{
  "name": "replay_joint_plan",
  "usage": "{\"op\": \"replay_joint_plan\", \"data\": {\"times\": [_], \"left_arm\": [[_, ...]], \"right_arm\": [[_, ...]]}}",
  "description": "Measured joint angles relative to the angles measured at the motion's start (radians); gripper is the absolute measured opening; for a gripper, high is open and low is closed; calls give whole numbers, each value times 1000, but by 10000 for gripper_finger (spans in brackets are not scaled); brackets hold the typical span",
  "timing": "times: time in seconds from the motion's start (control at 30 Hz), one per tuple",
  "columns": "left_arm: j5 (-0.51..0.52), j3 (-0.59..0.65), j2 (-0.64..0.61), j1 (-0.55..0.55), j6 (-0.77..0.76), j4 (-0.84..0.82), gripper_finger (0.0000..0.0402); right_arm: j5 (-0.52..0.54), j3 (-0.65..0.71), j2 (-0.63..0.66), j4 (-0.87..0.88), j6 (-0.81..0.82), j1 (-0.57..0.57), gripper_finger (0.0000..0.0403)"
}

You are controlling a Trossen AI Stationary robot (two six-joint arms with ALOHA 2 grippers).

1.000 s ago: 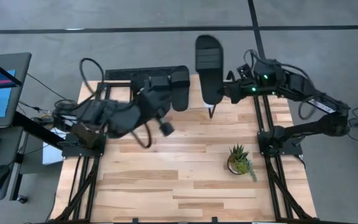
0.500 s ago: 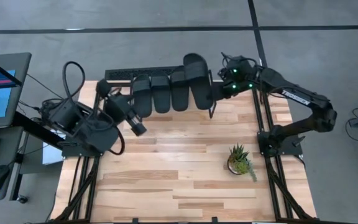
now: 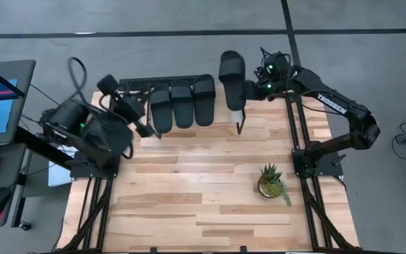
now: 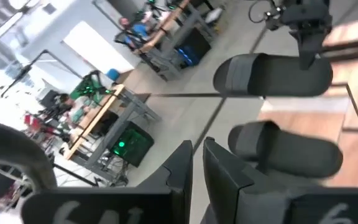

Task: Pick and place slides into the shelf
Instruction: Put the black slipper on the shelf

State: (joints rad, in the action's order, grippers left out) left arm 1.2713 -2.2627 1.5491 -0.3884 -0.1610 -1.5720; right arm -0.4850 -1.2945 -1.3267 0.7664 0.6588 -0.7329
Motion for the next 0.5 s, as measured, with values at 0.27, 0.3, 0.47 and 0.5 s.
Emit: {"op": "replay_joint_plan", "data": {"times": [0.27,0.3,0.47,0.5], "left_arm": [[-136,0,-128,105,175,1,29],[-153,0,-146,119,191,0,29],[-236,0,-218,181,248,4,29],[-251,0,-231,190,261,5,29]], "right_arm": [[-15,0,-101,-39,72,38,46],[-17,0,-110,-51,85,47,46],[-11,0,-146,-95,146,81,46],[-9,-1,-149,-102,158,86,46]]}}
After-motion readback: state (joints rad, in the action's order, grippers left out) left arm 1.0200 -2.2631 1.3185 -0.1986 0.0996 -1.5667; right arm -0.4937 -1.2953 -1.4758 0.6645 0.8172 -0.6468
